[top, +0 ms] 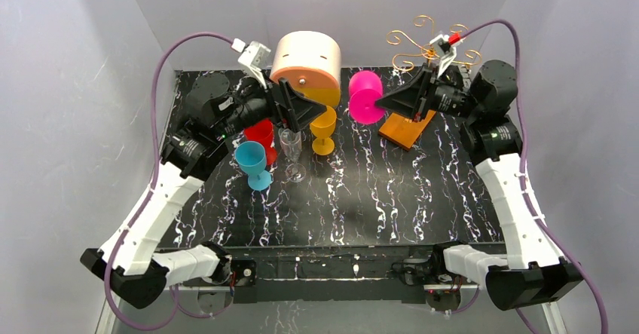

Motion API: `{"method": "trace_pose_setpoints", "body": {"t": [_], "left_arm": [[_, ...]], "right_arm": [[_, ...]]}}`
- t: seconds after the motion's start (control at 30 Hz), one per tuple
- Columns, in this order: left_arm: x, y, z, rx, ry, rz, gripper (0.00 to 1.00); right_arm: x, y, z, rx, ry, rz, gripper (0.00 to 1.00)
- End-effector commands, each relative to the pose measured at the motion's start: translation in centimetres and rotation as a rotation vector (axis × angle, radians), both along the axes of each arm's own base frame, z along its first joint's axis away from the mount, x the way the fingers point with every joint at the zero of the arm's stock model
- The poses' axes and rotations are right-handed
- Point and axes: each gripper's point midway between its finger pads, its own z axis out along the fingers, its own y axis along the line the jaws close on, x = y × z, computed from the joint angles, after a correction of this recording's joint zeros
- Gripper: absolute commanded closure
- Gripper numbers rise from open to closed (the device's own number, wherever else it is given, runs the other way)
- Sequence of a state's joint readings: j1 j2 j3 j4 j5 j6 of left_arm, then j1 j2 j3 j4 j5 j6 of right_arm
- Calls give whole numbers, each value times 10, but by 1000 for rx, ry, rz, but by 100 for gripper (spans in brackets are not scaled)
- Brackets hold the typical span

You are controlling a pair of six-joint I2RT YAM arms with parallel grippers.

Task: Take the wine glass off the wine glass rack
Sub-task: Place the wine glass at the center of the board.

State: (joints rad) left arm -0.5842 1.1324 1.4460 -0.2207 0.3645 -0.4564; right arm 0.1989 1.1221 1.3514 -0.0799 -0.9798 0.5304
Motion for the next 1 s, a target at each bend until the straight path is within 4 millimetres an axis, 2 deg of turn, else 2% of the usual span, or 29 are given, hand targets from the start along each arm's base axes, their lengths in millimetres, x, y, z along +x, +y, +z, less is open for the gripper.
{"method": "trace_pose_setpoints", "body": {"t": [0.0,0.1,0.2,0.37,0.5,0.7,0.83,0.9,0.97], "left_arm": [[-24,-30,-2,-39,40,-240,12],[-31,-47,-13,-34,92,-307,18],[-34,-55,-22,-27,121,-325,21],[-36,-61,-27,-27,141,-347,33],[-40,-69,-31,-25,158,-395,52],[-43,-72,-36,-21,174,-425,70],[-46,-73,-35,-24,173,-445,74],[-48,-74,-34,-27,172,-460,81],[-50,-76,-35,-29,177,-475,83]], "right_arm": [[-28,9,-5,5,27,71,99],[-32,13,-13,7,54,84,99],[-32,16,-18,7,64,86,99],[-39,20,-22,13,67,122,99],[-38,22,-26,10,77,126,99],[-40,24,-27,13,72,139,99],[-40,25,-31,9,88,154,99],[-41,26,-32,10,84,166,99],[-42,26,-30,14,71,177,99]]}}
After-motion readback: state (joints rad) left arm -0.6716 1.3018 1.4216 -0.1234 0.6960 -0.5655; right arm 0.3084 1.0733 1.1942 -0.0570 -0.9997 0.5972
